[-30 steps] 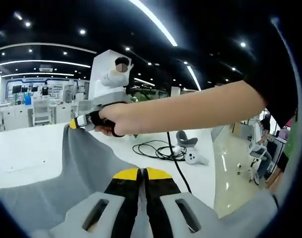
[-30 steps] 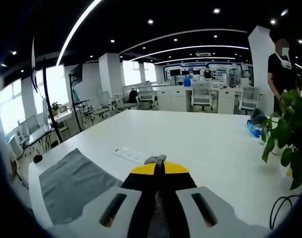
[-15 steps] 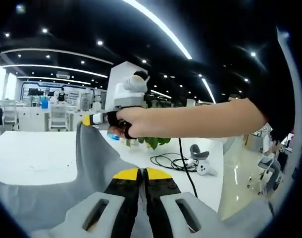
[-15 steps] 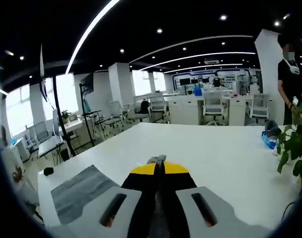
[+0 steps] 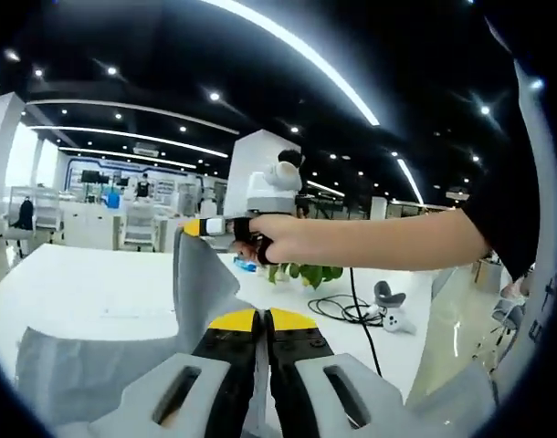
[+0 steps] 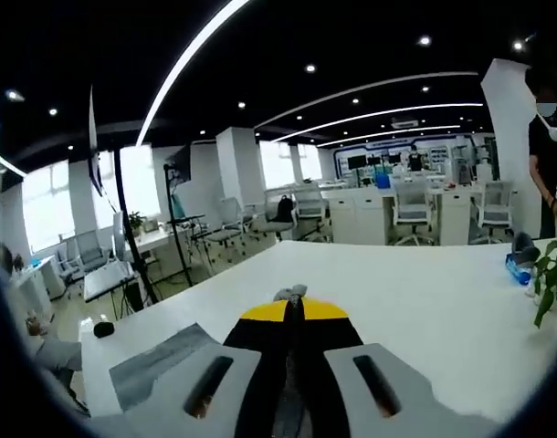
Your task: Fold the towel on the table until its edges align and the towel forms a compact rectangular stack.
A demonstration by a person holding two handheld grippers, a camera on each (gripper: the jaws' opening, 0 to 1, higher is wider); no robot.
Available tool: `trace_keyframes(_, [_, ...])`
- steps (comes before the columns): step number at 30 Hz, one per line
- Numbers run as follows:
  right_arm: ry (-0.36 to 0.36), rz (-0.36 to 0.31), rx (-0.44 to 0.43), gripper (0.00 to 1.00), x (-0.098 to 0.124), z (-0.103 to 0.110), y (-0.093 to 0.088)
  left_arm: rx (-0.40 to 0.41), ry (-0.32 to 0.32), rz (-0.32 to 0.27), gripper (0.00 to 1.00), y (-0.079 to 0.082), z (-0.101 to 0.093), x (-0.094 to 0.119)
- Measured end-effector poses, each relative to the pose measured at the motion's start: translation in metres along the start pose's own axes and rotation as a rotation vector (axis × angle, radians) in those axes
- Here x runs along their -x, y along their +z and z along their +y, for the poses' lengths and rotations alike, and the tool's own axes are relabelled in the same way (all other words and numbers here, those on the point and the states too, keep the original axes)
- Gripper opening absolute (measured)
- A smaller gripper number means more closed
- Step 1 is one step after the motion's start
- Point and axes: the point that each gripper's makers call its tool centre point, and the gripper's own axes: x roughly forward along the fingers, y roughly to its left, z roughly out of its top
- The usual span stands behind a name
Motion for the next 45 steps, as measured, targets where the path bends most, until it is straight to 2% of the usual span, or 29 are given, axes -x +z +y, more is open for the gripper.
trace_keyframes(9, [0.03,-0.023,0.004,0.01,-0.016,0.027,0.01,0.003,0.031,-0.052,0.03,0.021,0.024,0.03])
trace_keyframes(11, [0.038,-0.03,0.003,0.01,-0.017,0.037,0.015,0.009,0.04,-0.062,0.03,0.024,0.029,0.035])
trace_keyframes(12, [0.046,-0.034,0.004,0.01,-0.013,0.053,0.017,0.012,0.047,-0.069,0.03,0.026,0.032,0.039])
trace_keyframes(21, [0.098,-0.043,0.003,0.01,-0.034,0.083,0.026,0.018,0.079,-0.092,0.03,0.033,0.045,0.063])
trace_keyframes(28, [0.137,-0.052,0.003,0.01,-0.045,0.109,0.03,0.02,0.129,-0.116,0.03,0.04,0.064,0.085])
trace_keyframes(37, [0.172,-0.052,-0.013,0.01,-0.057,0.132,0.027,0.023,0.194,-0.111,0.03,0.04,0.085,0.108])
trace_keyframes(45, [0.187,-0.035,-0.024,0.01,-0.064,0.143,0.02,0.051,0.214,-0.102,0.03,0.031,0.087,0.121])
